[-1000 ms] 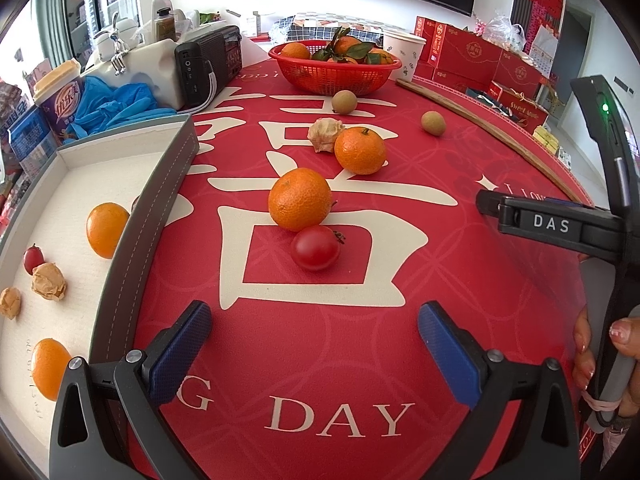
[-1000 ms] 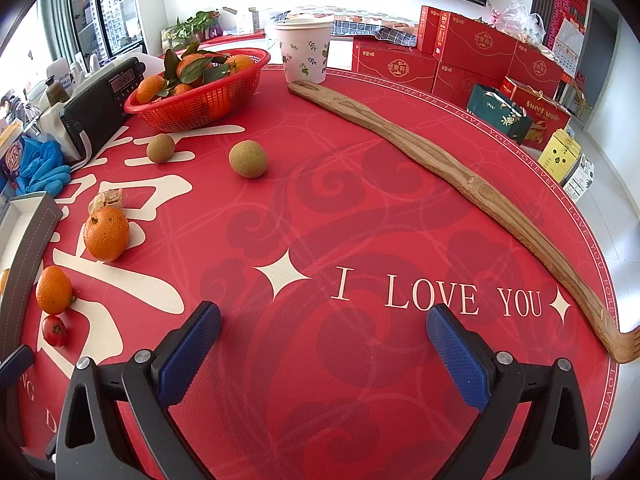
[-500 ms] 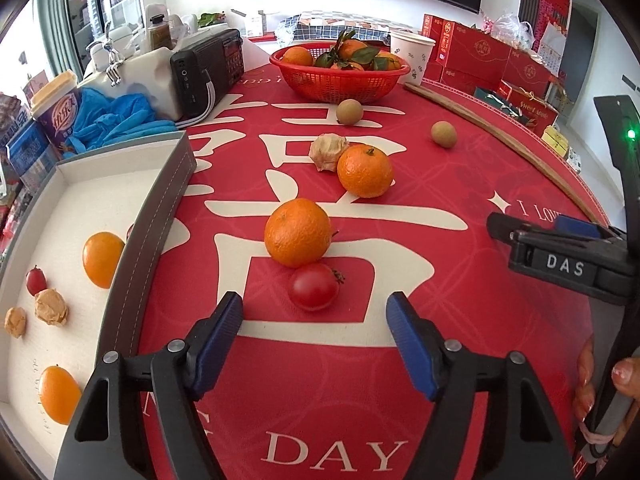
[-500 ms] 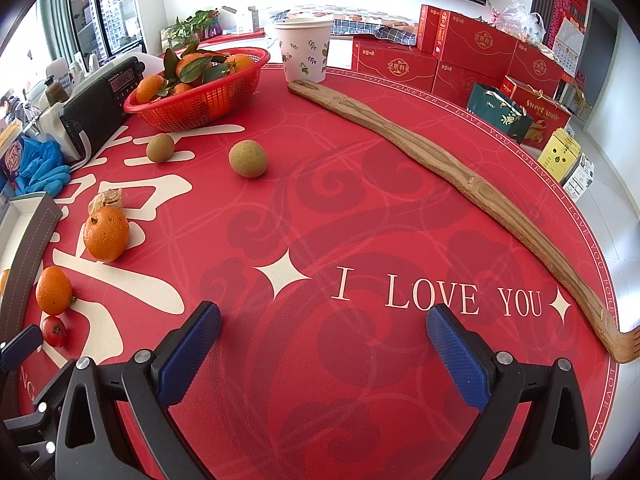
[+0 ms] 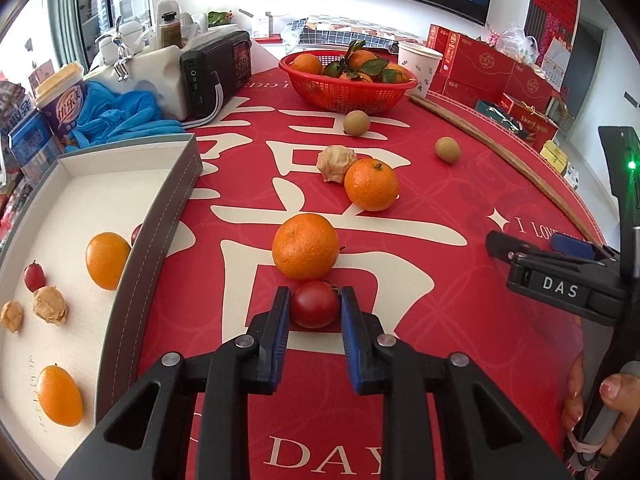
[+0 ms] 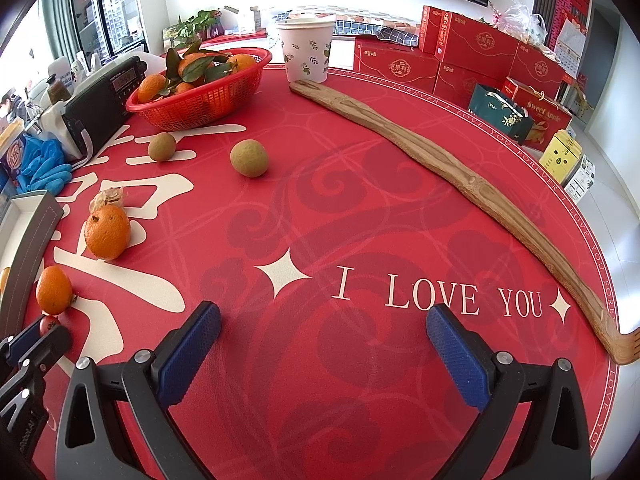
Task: Organize fruits
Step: 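Close the left tool around the cherry tomato below the orange, then grasp a brown round fruit with the right tool while the left tool holds the tomato, then hold the tomato and brown fruit in both tools above the table, then carry both fruits over the white tray and open both tools to drop them, then grasp an orange with the left tool while the right tool grasps another orange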
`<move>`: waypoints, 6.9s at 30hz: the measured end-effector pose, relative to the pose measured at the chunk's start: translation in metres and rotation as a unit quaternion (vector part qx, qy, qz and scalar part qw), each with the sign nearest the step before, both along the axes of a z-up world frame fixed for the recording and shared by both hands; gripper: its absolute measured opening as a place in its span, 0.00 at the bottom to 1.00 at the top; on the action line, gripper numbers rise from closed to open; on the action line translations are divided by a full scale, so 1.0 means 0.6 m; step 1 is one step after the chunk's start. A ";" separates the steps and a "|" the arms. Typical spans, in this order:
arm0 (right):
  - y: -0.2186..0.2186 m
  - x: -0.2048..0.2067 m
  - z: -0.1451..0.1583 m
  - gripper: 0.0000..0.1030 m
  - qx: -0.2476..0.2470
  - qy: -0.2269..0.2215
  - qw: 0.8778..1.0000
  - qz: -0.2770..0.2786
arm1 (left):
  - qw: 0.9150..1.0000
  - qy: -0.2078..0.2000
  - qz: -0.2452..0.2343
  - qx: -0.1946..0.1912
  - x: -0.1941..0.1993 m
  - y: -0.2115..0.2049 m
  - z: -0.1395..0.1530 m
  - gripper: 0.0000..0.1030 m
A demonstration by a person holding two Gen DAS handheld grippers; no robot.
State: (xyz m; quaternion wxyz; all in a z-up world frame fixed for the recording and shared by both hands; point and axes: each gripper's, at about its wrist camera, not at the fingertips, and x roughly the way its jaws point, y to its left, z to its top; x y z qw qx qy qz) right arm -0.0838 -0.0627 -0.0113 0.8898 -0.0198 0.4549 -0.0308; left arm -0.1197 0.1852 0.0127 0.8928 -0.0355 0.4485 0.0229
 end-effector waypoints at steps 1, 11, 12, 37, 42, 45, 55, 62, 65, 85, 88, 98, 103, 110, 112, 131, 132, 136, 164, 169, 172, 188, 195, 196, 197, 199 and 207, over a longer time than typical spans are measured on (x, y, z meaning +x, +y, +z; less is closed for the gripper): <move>0.000 0.000 0.000 1.00 0.000 0.000 1.000 0.000 | 1.000 -0.001 -0.003 0.004 0.000 -0.002 0.000 0.26; 0.001 0.001 0.000 1.00 0.000 -0.005 1.000 0.006 | 1.000 -0.009 -0.011 0.022 0.002 -0.008 -0.004 0.27; 0.003 0.004 -0.001 1.00 0.000 -0.006 1.000 0.009 | 1.000 -0.009 -0.011 0.024 0.002 -0.009 -0.004 0.27; 0.054 0.079 0.015 0.28 0.054 -0.030 0.996 0.059 | 1.000 -0.011 -0.020 -0.001 -0.017 0.004 0.000 0.26; 0.027 -0.030 0.037 0.28 0.080 -0.064 0.993 0.059 | 1.000 -0.023 -0.017 -0.004 -0.034 0.011 0.006 0.26; 0.026 -0.059 0.044 0.28 0.100 -0.083 0.989 0.066 | 0.999 -0.031 -0.013 0.003 -0.038 0.011 0.009 0.26; 0.041 -0.057 0.035 0.28 0.113 -0.067 0.987 0.087 | 0.999 -0.029 -0.014 0.011 -0.037 0.008 0.007 0.26; 0.044 -0.057 0.033 0.28 0.115 -0.064 0.987 0.089 | 0.999 -0.037 -0.011 0.022 -0.040 0.007 0.009 0.26; 0.043 -0.057 0.034 0.28 0.116 -0.064 0.987 0.090 | 0.999 -0.037 -0.011 0.024 -0.039 0.006 0.009 0.26; 0.048 -0.059 0.029 0.28 0.116 -0.061 0.987 0.093 | 0.999 -0.037 -0.015 0.029 -0.039 -0.001 0.008 0.26; 0.049 -0.060 0.028 0.28 0.116 -0.060 0.987 0.094 | 0.999 -0.037 -0.015 0.029 -0.039 -0.001 0.008 0.26; 0.048 -0.060 0.029 0.28 0.116 -0.060 0.987 0.095 | 0.998 -0.049 -0.014 0.036 -0.044 -0.002 0.016 0.26; 0.051 -0.060 0.028 0.28 0.118 -0.060 0.986 0.098 | 0.998 -0.060 -0.010 0.032 -0.045 0.004 0.028 0.26; 0.070 -0.057 0.035 0.28 0.115 -0.059 0.985 0.116 | 0.997 -0.081 0.006 0.018 -0.048 0.029 0.057 0.26; 0.085 -0.059 0.042 0.28 0.102 -0.065 0.985 0.124 | 0.996 -0.089 0.014 0.014 -0.050 0.040 0.067 0.26; 0.316 -0.021 0.100 0.28 0.086 -0.058 0.963 0.248 | 0.977 -0.101 0.185 -0.011 -0.057 0.256 0.094 0.26; 0.332 -0.019 0.102 0.28 0.086 -0.057 0.961 0.256 | 0.976 -0.100 0.195 -0.006 -0.058 0.265 0.094 0.26; 0.395 -0.005 0.103 0.28 0.090 -0.042 0.953 0.285 | 0.970 -0.094 0.225 -0.012 -0.060 0.303 0.090 0.26; 0.517 0.068 0.041 0.28 0.086 0.056 0.951 0.291 | 0.954 -0.036 0.298 -0.010 -0.056 0.357 0.050 0.71; 0.493 0.082 0.047 0.71 0.102 0.057 0.957 0.264 | 0.944 -0.063 0.323 -0.023 -0.075 0.370 0.060 0.78; 0.470 0.087 0.063 0.94 0.125 0.045 0.958 0.254 | 0.946 -0.061 0.315 -0.031 -0.074 0.369 0.060 0.80; 0.210 0.051 0.101 1.00 0.080 -0.002 0.990 0.116 | 0.983 -0.092 0.159 -0.003 -0.049 0.225 0.084 0.80; 0.137 0.037 0.048 1.00 0.053 0.021 0.994 0.088 | 0.993 -0.104 0.056 0.005 -0.049 0.136 0.088 0.80; 0.139 0.038 0.042 1.00 0.053 0.022 0.994 0.090 | 0.994 -0.103 0.043 0.006 -0.049 0.125 0.087 0.80; 0.140 0.041 0.035 1.00 0.054 0.020 0.994 0.093 | 0.994 -0.101 0.027 0.008 -0.049 0.115 0.085 0.80; 0.144 0.044 0.030 1.00 0.055 0.017 0.993 0.099 | 0.995 -0.096 0.009 0.011 -0.047 0.101 0.081 0.80; 0.186 0.064 0.008 0.73 0.048 0.009 0.991 0.126 | 0.997 -0.068 -0.017 0.011 -0.039 0.081 0.061 0.80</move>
